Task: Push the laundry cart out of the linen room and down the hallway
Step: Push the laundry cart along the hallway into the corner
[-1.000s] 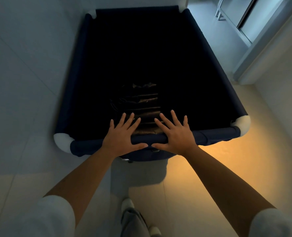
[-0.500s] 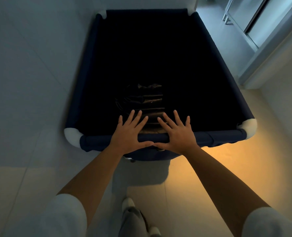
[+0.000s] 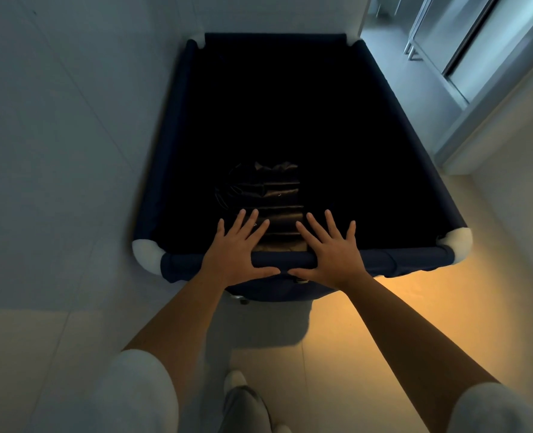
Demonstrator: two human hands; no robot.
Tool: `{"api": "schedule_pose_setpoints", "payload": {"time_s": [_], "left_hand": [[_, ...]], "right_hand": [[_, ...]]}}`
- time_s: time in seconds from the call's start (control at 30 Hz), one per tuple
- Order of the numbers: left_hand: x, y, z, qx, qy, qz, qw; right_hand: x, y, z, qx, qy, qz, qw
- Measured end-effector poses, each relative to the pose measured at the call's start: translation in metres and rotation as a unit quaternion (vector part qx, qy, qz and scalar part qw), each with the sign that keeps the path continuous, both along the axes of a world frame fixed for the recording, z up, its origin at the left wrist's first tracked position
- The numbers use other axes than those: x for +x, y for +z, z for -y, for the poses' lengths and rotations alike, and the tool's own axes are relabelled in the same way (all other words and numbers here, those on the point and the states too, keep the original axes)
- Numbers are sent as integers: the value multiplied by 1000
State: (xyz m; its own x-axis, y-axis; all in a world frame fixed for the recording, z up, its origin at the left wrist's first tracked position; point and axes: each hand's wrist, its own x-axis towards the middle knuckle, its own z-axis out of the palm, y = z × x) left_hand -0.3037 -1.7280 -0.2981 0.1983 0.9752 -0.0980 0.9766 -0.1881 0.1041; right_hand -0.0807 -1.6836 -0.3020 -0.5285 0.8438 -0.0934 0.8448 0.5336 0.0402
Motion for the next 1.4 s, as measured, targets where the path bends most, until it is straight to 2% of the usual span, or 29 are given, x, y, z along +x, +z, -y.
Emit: {"api": "schedule_pose_setpoints", "payload": {"time_s": [0.5, 0.67, 0.8, 1.0, 1.4], "left_hand": [[-4, -5, 0, 29, -7, 31, 999], [-5, -1, 5, 42, -22, 8, 999], [-21, 2, 23, 79, 5, 34, 996], [-60, 4, 36, 35, 59, 13, 998], [-69, -3, 35, 30, 51, -30, 998]], "right_hand": [[-25, -2, 4, -8, 11, 3, 1000], [-28, 2, 9, -14, -23, -1, 1000], [-45, 1, 20, -21, -54, -7, 998], [-79, -2, 31, -38, -75, -31, 996], [-85, -6, 33, -35, -92, -40, 994]]}}
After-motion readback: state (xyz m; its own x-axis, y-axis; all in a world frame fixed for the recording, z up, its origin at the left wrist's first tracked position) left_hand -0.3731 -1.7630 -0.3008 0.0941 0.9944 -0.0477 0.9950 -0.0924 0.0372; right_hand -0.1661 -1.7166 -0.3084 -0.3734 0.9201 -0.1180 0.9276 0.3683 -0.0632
